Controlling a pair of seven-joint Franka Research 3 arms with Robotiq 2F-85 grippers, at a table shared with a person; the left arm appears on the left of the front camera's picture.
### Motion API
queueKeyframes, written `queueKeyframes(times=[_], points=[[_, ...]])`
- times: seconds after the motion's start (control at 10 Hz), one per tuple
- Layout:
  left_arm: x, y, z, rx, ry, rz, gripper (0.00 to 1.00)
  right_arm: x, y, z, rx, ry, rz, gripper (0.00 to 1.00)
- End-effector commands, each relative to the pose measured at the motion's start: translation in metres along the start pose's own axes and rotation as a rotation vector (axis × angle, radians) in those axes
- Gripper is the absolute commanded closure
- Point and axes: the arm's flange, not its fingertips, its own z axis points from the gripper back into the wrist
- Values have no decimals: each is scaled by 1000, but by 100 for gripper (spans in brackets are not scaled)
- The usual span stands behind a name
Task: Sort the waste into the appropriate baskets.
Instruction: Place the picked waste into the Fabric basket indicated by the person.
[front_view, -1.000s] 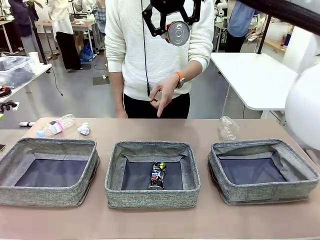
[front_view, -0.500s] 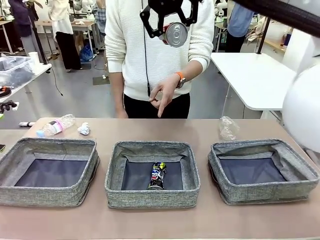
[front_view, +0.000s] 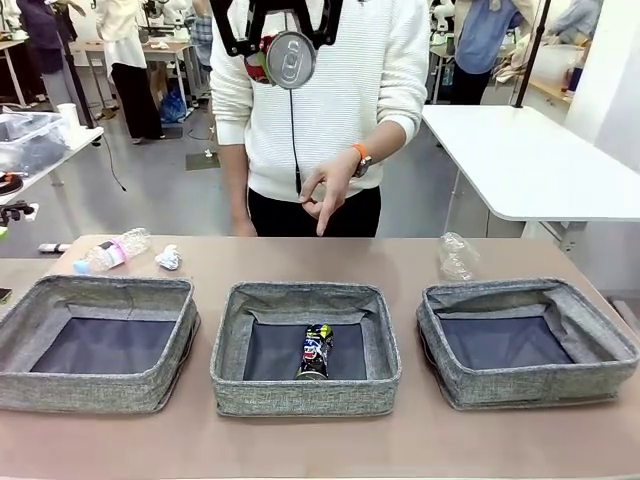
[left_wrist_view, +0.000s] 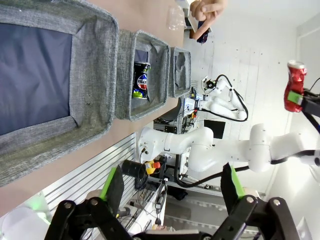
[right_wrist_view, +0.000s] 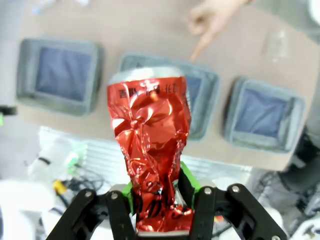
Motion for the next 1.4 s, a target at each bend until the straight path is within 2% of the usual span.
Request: queueKeyframes(times=[0.0, 0.1, 0.2, 0.4, 0.7, 0.9, 1.1, 1.3], points=[[-1, -4, 1, -17, -3, 1, 0, -119, -97, -174, -11, 11, -50, 72], [-1, -4, 1, -17, -3, 1, 0, -121, -104, -204, 22, -6, 5, 72], [-1, -4, 1, -17, -3, 1, 0, -123, -110, -224, 47, -9, 4, 72], [-1, -4, 1, -17, -3, 1, 0, -115, -116, -243, 55, -30, 5, 72], [-1, -4, 1, -17, -3, 1, 0, -100, -126, -285, 106, 72, 30, 72], [-1, -4, 1, -17, -3, 1, 0, -89, -132, -312, 128, 103, -3, 72], [-1, -4, 1, -17, -3, 1, 0, -72, -130, -327, 202, 49, -72, 72], [-1, -4, 1, -17, -3, 1, 0, -64, -128, -331, 234, 45, -90, 72]])
